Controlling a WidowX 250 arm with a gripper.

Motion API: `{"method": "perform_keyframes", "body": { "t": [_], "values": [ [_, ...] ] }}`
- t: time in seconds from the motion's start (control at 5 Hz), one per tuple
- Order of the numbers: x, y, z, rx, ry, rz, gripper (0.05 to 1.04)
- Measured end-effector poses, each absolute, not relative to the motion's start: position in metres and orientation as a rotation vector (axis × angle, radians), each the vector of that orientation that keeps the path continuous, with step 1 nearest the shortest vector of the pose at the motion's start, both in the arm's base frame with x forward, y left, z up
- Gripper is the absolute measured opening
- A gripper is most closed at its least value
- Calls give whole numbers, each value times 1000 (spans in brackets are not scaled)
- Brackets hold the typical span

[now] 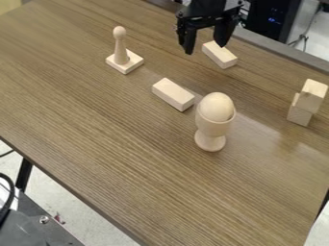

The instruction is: Move the triangle box and place top of the other triangle

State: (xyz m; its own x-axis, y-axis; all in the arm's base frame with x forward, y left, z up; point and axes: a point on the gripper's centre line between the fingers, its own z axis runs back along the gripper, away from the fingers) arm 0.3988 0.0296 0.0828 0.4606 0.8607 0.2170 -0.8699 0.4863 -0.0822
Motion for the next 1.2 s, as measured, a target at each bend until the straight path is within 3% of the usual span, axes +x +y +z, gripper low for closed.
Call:
{"method": "perform_keyframes", "body": {
  "t": [1.2],
  "values": [
    [451, 30, 52, 59, -218, 1056, 1000]
  ]
}}
